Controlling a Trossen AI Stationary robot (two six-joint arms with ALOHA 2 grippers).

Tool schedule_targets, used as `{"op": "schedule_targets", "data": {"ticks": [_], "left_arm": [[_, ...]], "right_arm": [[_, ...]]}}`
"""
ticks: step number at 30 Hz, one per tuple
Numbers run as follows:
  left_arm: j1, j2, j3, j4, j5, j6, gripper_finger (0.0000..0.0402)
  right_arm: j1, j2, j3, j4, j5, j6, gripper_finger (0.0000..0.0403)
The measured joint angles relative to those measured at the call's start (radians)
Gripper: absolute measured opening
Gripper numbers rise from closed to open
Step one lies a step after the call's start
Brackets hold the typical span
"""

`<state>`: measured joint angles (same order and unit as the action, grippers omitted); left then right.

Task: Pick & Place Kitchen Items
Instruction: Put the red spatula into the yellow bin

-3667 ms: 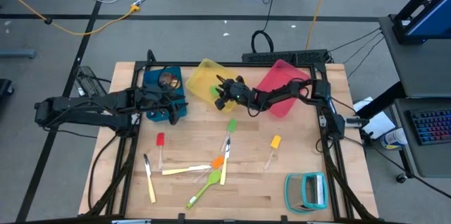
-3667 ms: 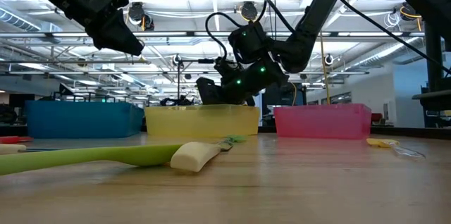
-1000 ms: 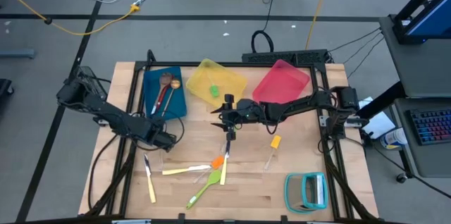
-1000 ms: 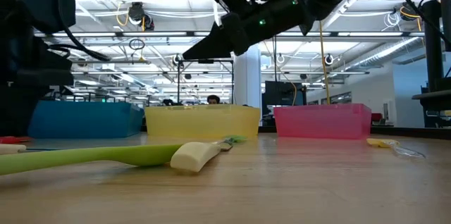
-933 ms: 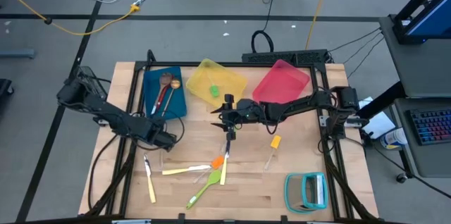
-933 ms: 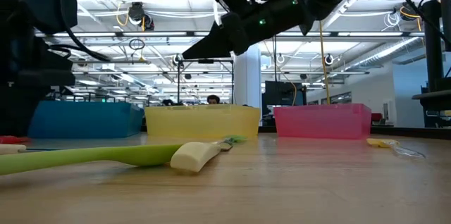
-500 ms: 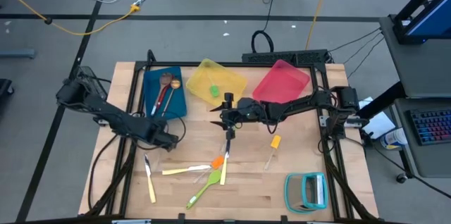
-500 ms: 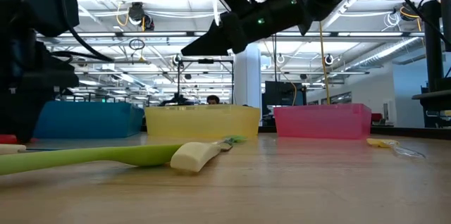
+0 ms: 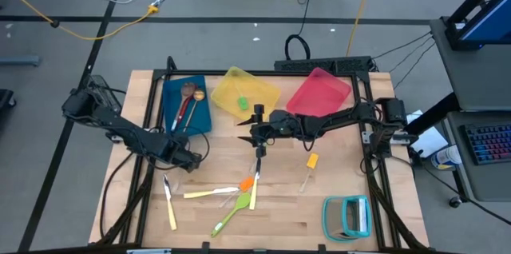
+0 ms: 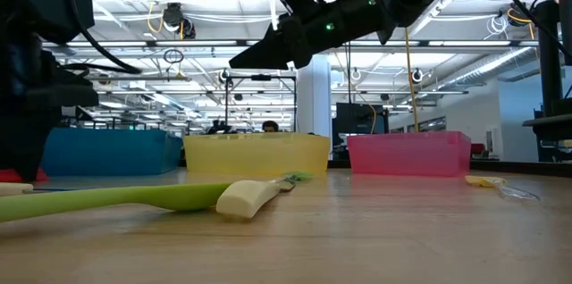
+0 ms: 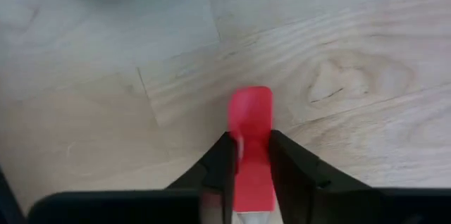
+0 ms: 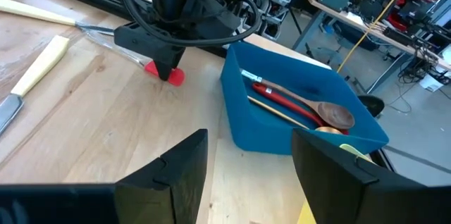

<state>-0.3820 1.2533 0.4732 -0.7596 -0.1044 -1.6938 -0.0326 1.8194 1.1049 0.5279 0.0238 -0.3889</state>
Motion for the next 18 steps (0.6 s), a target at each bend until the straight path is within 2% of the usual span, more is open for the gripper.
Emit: {"op": "schedule_targets", "data": {"ticks": [4, 12, 18], "left_arm": [[0.000, 0.000, 0.002, 0.006, -0.019, 0.041, 0.0049], [0.011, 0.002, 0.031, -0.002, -0.051, 0.133, 0.0040], [0.042, 0.003, 0.068, 0.010, -0.083, 0.253, 0.0006]], "right_arm": [[0.000, 0.000, 0.000, 0.000, 0.000, 0.002, 0.0196], [0.000, 0.000, 0.000, 0.007, 0.000, 0.010, 0.0196], [0.001, 0.000, 0.000, 0.007, 0.000, 0.044, 0.0196]]}}
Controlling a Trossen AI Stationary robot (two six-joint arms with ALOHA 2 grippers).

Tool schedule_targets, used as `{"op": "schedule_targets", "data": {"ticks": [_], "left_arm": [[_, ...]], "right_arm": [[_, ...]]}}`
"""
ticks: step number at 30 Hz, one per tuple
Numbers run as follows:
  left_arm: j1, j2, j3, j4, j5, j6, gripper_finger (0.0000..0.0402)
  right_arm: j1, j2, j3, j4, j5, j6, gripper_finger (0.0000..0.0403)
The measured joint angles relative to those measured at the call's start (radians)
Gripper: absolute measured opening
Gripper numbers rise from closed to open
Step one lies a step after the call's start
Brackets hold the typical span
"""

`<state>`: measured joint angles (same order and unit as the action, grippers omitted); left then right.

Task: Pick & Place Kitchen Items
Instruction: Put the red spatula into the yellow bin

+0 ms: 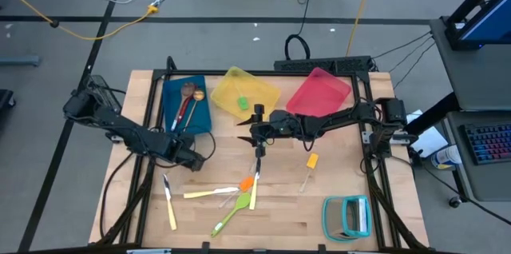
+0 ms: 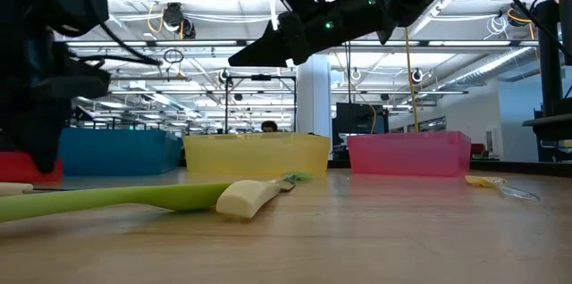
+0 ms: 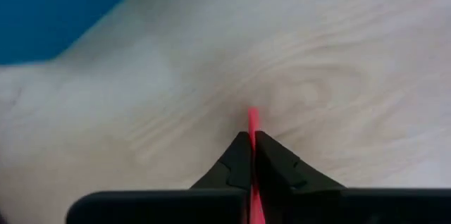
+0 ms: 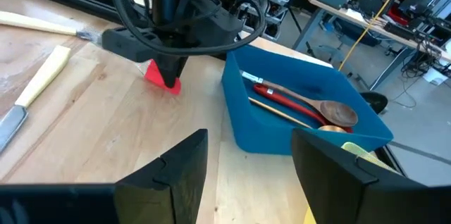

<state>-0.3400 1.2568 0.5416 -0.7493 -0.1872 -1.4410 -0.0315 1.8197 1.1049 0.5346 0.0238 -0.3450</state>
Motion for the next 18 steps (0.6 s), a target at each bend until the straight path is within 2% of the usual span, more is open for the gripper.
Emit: {"op": "schedule_targets", "data": {"ticks": [8, 12, 18], "left_arm": [[0.042, 0.000, 0.055, 0.084, -0.028, 0.205, 0.0006], [0.063, 0.000, 0.091, 0.162, -0.080, 0.347, 0.0012], [0.132, -0.001, 0.147, 0.157, -0.150, 0.516, 0.0005]], "right_arm": [[0.000, 0.000, 0.000, -0.001, 0.000, 0.054, 0.0196], [0.000, 0.000, 0.000, -0.006, 0.000, 0.073, 0.0196], [0.000, 0.000, 0.000, -0.069, 0.000, 0.105, 0.0196]]}}
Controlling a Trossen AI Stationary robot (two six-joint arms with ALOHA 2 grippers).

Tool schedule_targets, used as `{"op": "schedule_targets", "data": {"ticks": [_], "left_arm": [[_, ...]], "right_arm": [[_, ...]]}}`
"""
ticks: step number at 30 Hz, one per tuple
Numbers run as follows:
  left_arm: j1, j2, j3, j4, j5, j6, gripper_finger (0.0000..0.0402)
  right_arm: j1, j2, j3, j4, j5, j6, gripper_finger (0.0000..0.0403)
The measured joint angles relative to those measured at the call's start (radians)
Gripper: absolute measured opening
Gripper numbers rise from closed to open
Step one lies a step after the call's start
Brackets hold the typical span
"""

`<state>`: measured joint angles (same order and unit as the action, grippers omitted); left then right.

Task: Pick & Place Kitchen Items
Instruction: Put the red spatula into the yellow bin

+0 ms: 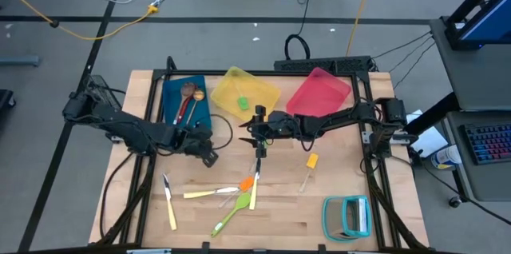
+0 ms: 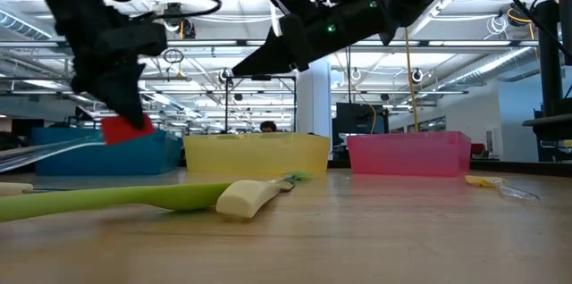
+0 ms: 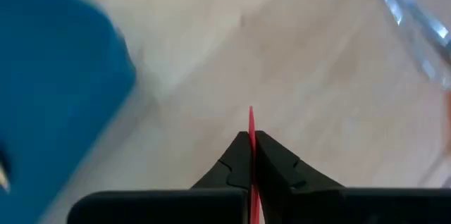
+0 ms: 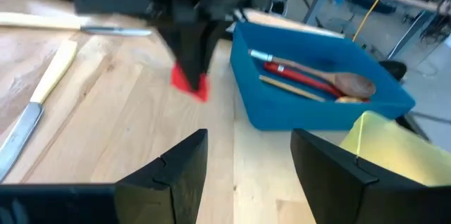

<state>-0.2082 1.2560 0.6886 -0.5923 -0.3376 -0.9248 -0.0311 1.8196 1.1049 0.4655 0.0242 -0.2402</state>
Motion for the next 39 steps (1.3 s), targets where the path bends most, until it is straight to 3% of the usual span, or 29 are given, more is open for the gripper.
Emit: {"op": "schedule_targets", "data": {"ticks": [6, 14, 22, 32, 39], "left_arm": [[0.100, 0.000, 0.067, 0.037, -0.009, 0.204, 0.0009], [0.230, -0.001, 0.196, 0.168, -0.003, 0.601, 0.0008], [0.354, 0.003, 0.272, 0.289, 0.131, 0.992, 0.0009], [0.521, 0.155, 0.286, 0.420, 0.273, 1.262, 0.0005], [0.581, 0.290, 0.286, 0.583, 0.333, 1.726, 0.0005]], "right_arm": [[0.000, 0.000, 0.000, -0.056, 0.000, 0.066, 0.0196], [0.009, 0.000, 0.000, -0.207, 0.000, 0.227, 0.0196], [0.074, 0.000, 0.000, -0.278, 0.055, 0.307, 0.0196], [0.134, 0.000, 0.000, -0.298, 0.160, 0.398, 0.0196], [0.140, 0.000, 0.000, -0.298, 0.188, 0.424, 0.0196]]}}
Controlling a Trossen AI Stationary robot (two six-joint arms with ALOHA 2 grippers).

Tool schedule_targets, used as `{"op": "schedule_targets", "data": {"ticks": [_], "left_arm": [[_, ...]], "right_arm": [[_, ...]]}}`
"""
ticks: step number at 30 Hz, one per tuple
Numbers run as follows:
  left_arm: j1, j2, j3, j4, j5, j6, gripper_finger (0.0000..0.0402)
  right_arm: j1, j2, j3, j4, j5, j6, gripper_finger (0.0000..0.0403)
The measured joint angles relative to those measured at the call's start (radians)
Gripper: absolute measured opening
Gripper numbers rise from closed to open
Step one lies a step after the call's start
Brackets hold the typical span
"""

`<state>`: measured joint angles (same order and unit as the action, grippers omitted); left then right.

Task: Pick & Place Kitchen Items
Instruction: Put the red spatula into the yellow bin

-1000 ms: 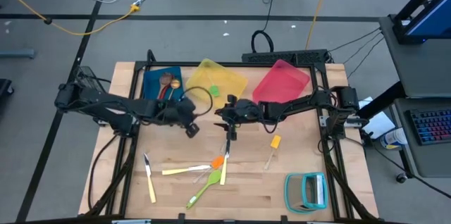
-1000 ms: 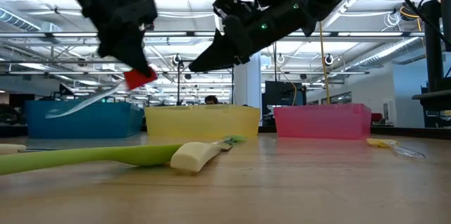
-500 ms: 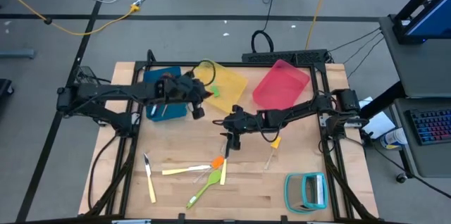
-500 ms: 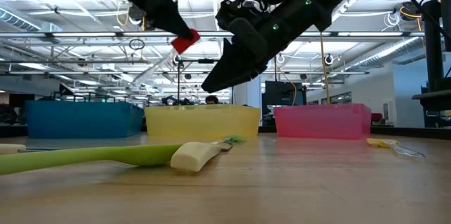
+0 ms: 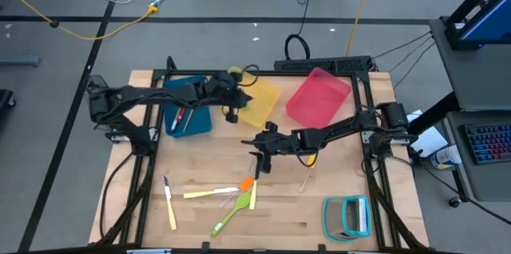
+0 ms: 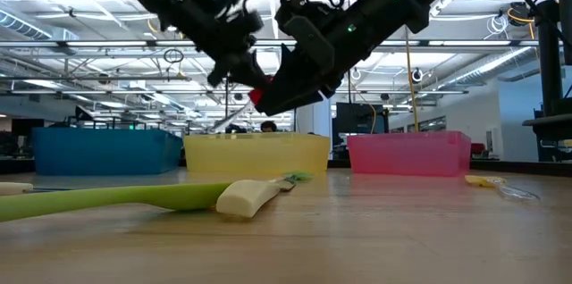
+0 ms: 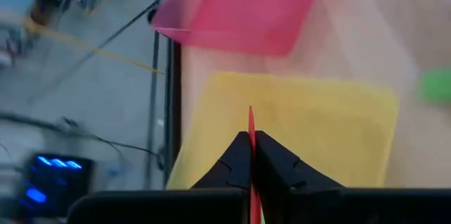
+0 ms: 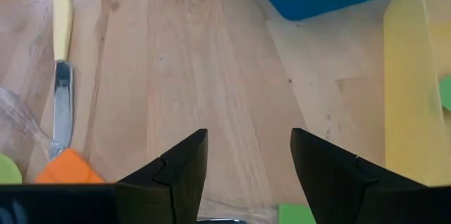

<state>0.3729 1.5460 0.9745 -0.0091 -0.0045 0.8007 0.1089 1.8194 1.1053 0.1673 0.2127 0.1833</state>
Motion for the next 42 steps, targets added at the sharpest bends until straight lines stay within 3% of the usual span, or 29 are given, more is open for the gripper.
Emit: {"op": "schedule_targets", "data": {"ticks": [4, 9, 15, 27, 37, 42], "left_arm": [[0.022, 0.066, 0.000, -0.006, -0.003, 0.184, 0.0011], [0.050, 0.161, 0.000, -0.018, 0.003, 0.253, 0.0015], [0.076, 0.248, 0.000, -0.004, 0.005, 0.225, 0.0009], [0.068, 0.257, 0.000, 0.025, -0.005, 0.139, 0.0083], [0.017, 0.254, 0.000, 0.040, -0.150, 0.015, 0.0128], [-0.015, 0.228, -0.001, 0.032, -0.159, -0.011, 0.0147]], "right_arm": [[0.000, 0.000, 0.000, 0.000, 0.000, 0.000, 0.0196], [0.000, 0.000, 0.000, 0.000, 0.000, 0.000, 0.0196], [0.000, 0.000, 0.000, 0.000, 0.000, -0.011, 0.0196], [0.000, 0.000, 0.000, -0.006, 0.000, -0.028, 0.0196], [-0.010, 0.000, 0.000, -0.005, 0.000, -0.071, 0.0196], [-0.011, 0.000, 0.000, -0.019, 0.003, -0.120, 0.0196]]}}
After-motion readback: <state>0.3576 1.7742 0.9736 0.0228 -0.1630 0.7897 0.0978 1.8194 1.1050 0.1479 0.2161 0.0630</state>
